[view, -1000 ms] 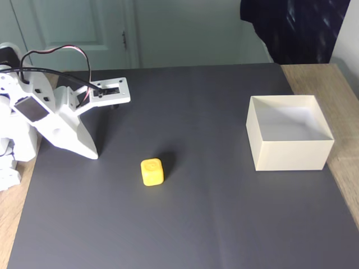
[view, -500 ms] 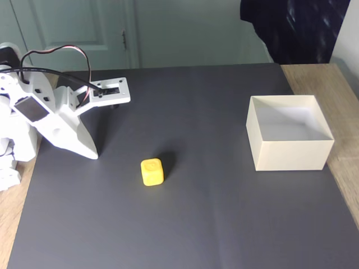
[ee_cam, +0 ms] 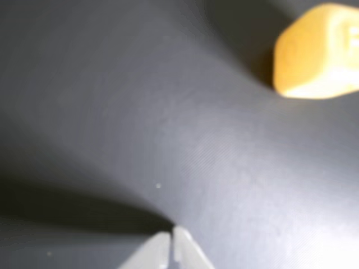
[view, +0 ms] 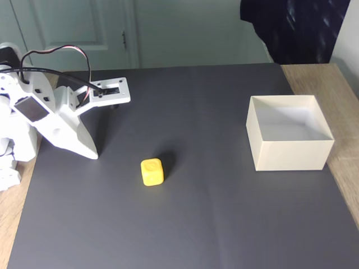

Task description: Grasp a cube block and put it in the white box.

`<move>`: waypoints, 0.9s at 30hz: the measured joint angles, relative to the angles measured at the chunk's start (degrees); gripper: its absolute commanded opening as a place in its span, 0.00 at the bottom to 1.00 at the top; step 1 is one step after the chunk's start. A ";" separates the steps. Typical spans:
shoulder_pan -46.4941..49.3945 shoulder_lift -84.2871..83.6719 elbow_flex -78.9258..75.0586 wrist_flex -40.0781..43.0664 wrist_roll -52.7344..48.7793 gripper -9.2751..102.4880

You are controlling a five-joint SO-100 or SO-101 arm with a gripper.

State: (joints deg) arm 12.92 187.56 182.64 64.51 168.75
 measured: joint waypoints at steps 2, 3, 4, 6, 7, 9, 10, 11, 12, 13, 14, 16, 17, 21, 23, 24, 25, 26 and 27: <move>0.00 0.00 0.00 0.00 0.00 0.09; 0.00 0.00 0.00 0.00 0.00 0.09; 0.00 0.00 0.00 0.00 0.00 0.09; 0.00 0.00 0.00 0.00 0.00 0.09; 0.00 0.00 0.00 0.00 0.00 0.09; 0.00 0.00 0.00 0.00 0.00 0.09; 0.00 0.00 0.00 0.00 0.00 0.09; 0.00 0.00 0.00 0.00 0.00 0.09; 0.00 0.00 0.00 0.00 0.00 0.08; 0.00 0.00 0.00 0.00 0.00 0.08; 0.00 0.00 0.00 0.00 0.00 0.08; 0.18 0.00 0.00 0.00 -0.62 0.08; 0.53 0.00 0.00 0.18 -1.41 0.08; 1.85 0.00 0.00 0.35 -2.72 0.08; 3.34 0.00 0.00 0.09 -2.02 0.08; 3.60 0.00 0.00 -0.09 -1.58 0.08; 3.87 0.00 0.00 -0.26 -1.49 0.08; 3.96 0.00 0.00 -0.53 -1.49 0.08; 3.96 0.00 0.00 -0.79 -1.23 0.08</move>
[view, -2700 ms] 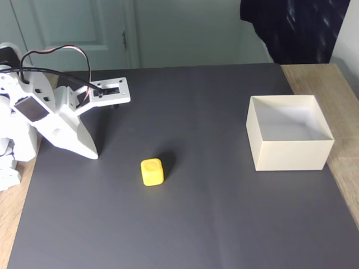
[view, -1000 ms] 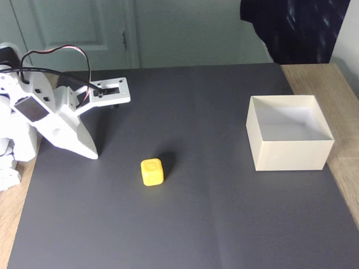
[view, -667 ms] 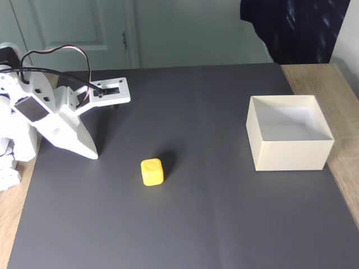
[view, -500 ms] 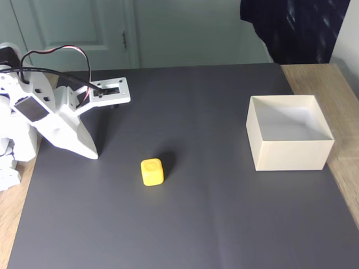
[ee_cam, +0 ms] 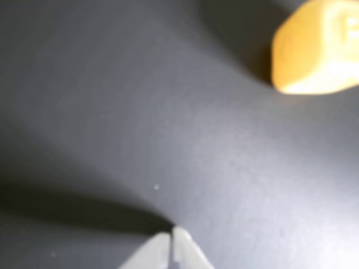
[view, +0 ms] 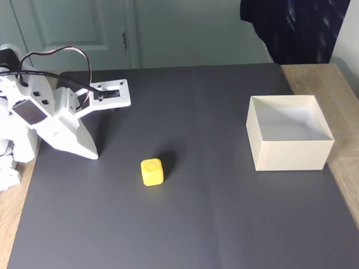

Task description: Grasp a cube block and put it in the white box.

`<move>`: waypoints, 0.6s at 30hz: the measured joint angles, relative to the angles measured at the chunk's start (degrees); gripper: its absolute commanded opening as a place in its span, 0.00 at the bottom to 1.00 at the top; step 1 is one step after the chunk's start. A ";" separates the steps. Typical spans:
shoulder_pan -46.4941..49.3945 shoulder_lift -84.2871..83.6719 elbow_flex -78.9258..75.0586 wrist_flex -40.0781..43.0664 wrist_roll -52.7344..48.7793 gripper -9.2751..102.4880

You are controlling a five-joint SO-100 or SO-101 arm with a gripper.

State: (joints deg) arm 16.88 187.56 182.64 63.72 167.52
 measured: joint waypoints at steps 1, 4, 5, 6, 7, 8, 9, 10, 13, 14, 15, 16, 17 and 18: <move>-0.18 0.00 0.00 -0.09 1.05 0.08; -0.44 0.00 0.00 -2.37 4.22 0.08; -0.62 0.00 0.09 -3.08 4.92 0.08; -0.70 0.00 0.09 -3.69 5.63 0.08; -0.70 0.00 0.09 -4.48 5.98 0.08; -0.70 0.00 0.09 -5.10 6.15 0.08; -0.70 0.00 0.00 -5.45 6.42 0.08; -0.70 0.00 -0.35 -5.71 6.77 0.08; -0.70 0.00 -2.02 -5.63 7.21 0.09; -0.62 0.00 -2.64 -5.63 7.56 0.09; -0.62 0.00 -3.34 -5.63 7.82 0.10; 0.00 0.00 -4.13 -5.63 8.44 0.11; 0.70 -0.26 -5.10 -6.06 9.14 0.12; 1.41 -0.97 -6.06 -6.94 9.67 0.13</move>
State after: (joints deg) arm 18.28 186.59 176.57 56.78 177.19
